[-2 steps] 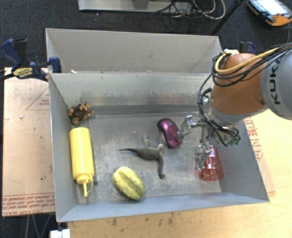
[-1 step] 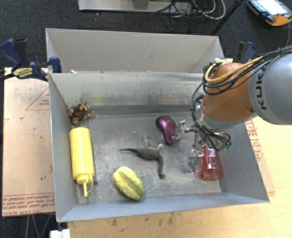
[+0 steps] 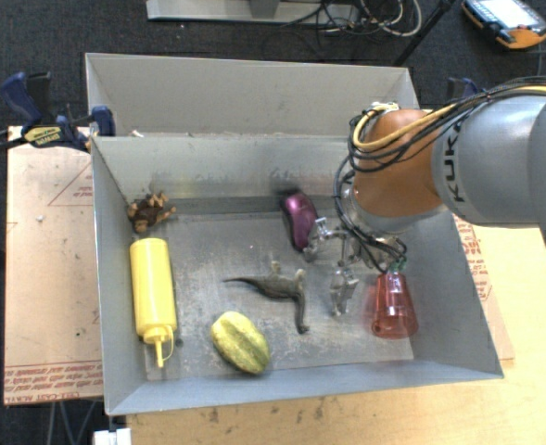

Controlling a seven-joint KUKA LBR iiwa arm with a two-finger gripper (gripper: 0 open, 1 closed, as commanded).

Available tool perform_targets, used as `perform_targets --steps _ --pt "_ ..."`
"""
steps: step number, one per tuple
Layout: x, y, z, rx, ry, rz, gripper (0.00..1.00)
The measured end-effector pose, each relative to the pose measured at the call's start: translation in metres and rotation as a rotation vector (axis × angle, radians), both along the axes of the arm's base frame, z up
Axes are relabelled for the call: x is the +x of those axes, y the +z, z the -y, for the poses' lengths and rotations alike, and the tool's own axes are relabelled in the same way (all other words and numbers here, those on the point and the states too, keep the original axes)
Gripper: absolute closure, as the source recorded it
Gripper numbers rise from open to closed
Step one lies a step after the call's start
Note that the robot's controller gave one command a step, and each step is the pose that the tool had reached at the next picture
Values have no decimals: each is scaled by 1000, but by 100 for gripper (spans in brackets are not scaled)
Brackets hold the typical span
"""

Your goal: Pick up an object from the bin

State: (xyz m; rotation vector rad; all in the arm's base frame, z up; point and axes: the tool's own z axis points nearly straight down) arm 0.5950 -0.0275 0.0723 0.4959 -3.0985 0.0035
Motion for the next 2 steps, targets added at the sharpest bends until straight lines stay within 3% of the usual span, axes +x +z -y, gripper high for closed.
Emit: perform_targets --steps 1,2 --pt "14 10 -33 3 59 7 0" --pt "9 8 -51 5 256 7 0"
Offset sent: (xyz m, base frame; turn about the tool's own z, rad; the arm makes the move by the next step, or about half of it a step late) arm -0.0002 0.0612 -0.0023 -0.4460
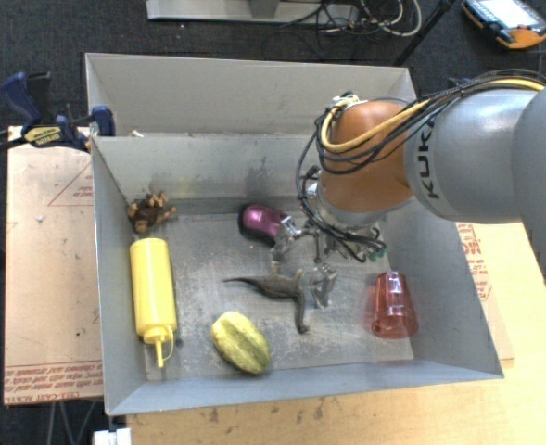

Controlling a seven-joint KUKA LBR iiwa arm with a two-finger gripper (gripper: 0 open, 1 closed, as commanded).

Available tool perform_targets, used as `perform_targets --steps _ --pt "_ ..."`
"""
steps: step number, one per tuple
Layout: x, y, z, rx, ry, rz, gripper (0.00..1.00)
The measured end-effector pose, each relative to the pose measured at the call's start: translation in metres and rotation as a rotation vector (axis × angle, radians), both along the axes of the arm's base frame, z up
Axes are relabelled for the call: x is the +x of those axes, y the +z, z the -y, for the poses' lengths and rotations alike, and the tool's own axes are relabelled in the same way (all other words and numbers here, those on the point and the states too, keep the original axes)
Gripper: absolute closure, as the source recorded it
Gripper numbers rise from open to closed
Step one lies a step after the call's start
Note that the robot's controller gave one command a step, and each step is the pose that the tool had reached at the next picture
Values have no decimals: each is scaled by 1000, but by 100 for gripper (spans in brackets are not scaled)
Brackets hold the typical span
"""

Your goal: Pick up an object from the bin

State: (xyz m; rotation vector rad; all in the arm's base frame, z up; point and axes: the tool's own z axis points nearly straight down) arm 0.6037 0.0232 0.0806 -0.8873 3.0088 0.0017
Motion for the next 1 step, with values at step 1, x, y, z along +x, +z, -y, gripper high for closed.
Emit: perform_targets --steps 1 --pt "-5 -2 -12 -2 182 1 0"
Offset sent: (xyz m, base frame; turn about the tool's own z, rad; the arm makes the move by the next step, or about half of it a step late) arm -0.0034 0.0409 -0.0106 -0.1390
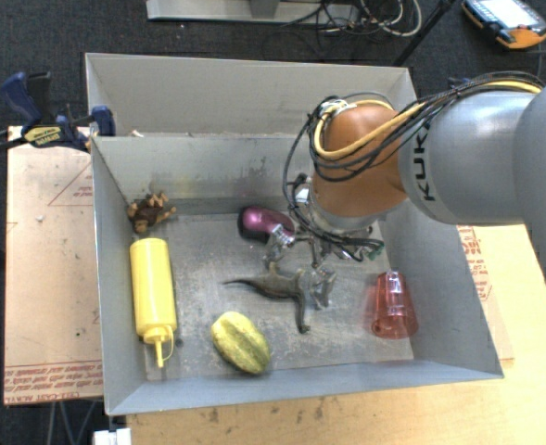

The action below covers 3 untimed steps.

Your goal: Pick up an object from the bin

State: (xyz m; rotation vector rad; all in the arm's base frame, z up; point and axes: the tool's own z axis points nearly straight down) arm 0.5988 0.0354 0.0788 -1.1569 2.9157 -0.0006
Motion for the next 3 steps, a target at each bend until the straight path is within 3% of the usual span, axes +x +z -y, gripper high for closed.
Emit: perform_targets --steps 1,2,3 --pt "6 -3 -27 -3 -47 6 100" --pt "6 -3 -27 -3 -48 7 100" --pt "17 153 -19 1 -20 2 100"
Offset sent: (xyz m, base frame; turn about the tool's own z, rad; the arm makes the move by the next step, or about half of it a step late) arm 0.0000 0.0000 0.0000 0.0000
